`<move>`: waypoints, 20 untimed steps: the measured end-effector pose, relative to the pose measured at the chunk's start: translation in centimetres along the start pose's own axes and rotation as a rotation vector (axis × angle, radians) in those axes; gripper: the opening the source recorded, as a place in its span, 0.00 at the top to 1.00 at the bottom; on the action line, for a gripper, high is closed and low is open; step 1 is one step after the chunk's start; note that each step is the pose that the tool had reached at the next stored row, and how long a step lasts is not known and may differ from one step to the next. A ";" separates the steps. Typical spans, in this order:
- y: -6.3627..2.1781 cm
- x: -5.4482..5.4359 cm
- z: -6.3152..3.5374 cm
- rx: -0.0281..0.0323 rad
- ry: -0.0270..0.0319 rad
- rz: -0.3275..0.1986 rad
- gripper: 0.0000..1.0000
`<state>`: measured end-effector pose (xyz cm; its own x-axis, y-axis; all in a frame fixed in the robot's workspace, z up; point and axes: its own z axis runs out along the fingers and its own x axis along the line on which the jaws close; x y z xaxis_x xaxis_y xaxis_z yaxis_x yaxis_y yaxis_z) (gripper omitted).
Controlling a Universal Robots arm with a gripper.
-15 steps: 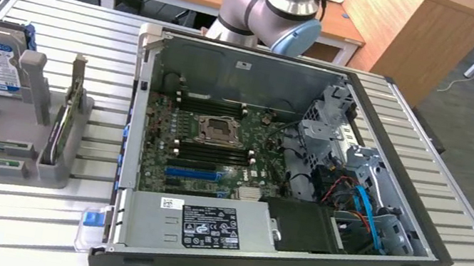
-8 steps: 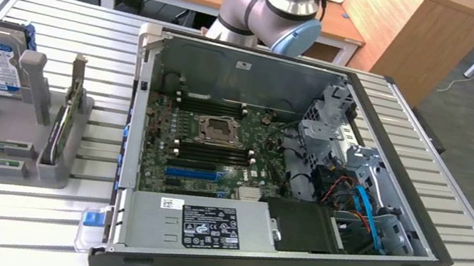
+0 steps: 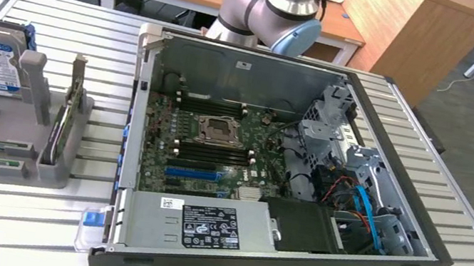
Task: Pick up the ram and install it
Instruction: 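Pick up the ram and move it above insertion slot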
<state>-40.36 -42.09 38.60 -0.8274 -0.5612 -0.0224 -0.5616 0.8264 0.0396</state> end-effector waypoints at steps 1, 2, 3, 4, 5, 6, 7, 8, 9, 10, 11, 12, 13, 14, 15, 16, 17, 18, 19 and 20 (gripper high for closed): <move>0.00 0.0 0.01 -0.0002 0.0007 -0.018 0.89; 0.00 0.0 0.00 -0.0005 0.0017 -0.037 0.89; 0.00 0.0 0.01 -0.0006 0.0025 -0.055 0.89; 0.00 0.0 0.01 -0.0009 0.0033 -0.073 0.89; 0.00 0.0 0.01 -0.0012 0.0041 -0.091 0.89; 0.00 0.0 0.01 -0.0014 0.0049 -0.109 0.89; 0.00 0.0 0.01 -0.0018 0.0057 -0.127 0.89; 0.00 0.0 0.02 -0.0020 0.0065 -0.145 0.89; 0.00 0.0 0.02 -0.0024 0.0074 -0.164 0.89; 0.00 0.0 0.02 -0.0027 0.0081 -0.182 0.89; 0.00 0.0 0.02 -0.0031 0.0089 -0.200 0.89; 0.00 0.0 0.02 -0.0034 0.0096 -0.218 0.89; 0.00 0.0 0.03 -0.0037 0.0104 -0.236 0.89; 0.00 0.0 0.03 -0.0041 0.0110 -0.254 0.89; 0.00 0.0 0.04 -0.0045 0.0117 -0.272 0.89; 0.00 0.0 0.04 -0.0050 0.0126 -0.291 0.89; 0.00 0.0 0.05 -0.0053 0.0132 -0.310 0.89; 0.00 0.0 0.05 -0.0057 0.0140 -0.327 0.89; 0.00 0.0 0.05 -0.0061 0.0146 -0.345 0.89; 0.00 0.0 0.05 -0.0065 0.0154 -0.363 0.89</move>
<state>-40.36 -42.09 38.55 -0.5735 -0.8189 -0.0212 -0.8190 0.5726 0.0381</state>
